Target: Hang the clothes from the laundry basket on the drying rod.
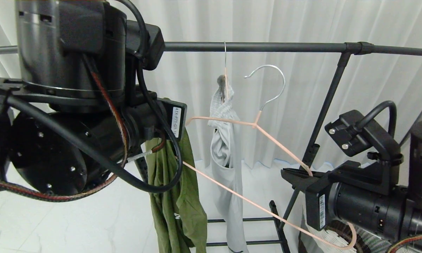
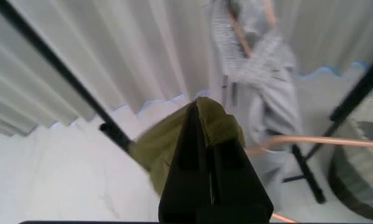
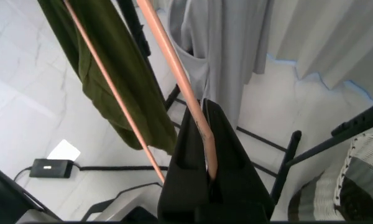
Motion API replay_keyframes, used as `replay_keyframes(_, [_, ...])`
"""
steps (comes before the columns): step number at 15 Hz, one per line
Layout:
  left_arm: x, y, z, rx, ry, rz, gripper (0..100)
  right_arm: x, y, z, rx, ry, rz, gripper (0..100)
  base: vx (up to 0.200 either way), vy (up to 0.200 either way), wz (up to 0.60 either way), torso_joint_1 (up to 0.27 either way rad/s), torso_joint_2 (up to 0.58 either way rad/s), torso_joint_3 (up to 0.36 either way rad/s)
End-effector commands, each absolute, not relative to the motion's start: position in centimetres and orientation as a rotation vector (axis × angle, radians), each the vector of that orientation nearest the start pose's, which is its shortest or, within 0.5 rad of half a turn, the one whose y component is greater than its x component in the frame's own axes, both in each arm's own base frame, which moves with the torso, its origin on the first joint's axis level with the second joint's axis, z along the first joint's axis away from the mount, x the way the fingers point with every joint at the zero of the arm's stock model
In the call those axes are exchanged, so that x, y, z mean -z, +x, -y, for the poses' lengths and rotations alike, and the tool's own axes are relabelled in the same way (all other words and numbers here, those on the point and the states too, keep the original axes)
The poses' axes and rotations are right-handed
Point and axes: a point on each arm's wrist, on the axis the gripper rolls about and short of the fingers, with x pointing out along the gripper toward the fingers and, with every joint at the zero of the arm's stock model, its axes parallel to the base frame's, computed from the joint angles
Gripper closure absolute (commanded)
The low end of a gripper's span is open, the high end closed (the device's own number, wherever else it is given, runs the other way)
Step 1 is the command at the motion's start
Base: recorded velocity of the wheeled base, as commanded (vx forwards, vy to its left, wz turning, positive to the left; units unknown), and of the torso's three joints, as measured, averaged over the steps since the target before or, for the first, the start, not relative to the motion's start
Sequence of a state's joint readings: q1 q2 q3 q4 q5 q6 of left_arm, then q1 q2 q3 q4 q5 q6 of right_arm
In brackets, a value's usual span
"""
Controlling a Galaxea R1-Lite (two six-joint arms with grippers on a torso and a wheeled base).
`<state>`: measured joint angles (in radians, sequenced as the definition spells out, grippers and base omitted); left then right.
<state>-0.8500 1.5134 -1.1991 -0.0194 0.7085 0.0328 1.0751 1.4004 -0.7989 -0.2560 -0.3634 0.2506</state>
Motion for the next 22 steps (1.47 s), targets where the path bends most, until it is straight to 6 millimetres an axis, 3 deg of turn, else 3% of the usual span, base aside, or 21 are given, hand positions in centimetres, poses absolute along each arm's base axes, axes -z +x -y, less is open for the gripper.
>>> replay_keyframes(1, [-29.1,17.6,19.7,0.190,0.221,-0.198,100,-21.6,12.1,-21.2,-0.672,-0.009,-0.366,100,0.000,0.000,0.00,0.000,0.00,0.000])
replay_keyframes(4, [-30.1,16.0,20.3,0.284,0.198,-0.170,100,-21.1,12.4,-22.6,-0.733,0.001,-0.358,100,0.000,0.000,0.00,0.000,0.00,0.000])
replay_keyframes(9, [-30.8,15.4,20.0,0.425,0.224,-0.149,100,-21.2,11.7,-23.9,-0.810,-0.003,-0.366,100,0.000,0.000,0.00,0.000,0.00,0.000])
replay_keyframes(13, [-31.1,14.8,20.3,0.476,0.212,-0.139,100,-21.4,12.4,-25.4,-0.801,0.009,-0.362,100,0.000,0.000,0.00,0.000,0.00,0.000])
replay_keyframes(19, [-31.4,14.0,19.8,0.492,0.207,-0.127,100,-23.0,14.6,-23.3,-0.672,0.069,-0.294,100,0.000,0.000,0.00,0.000,0.00,0.000])
replay_keyframes(22, [-30.8,14.3,20.3,0.492,0.218,-0.140,100,-24.4,14.5,-22.2,-0.636,0.123,-0.220,100,0.000,0.000,0.00,0.000,0.00,0.000])
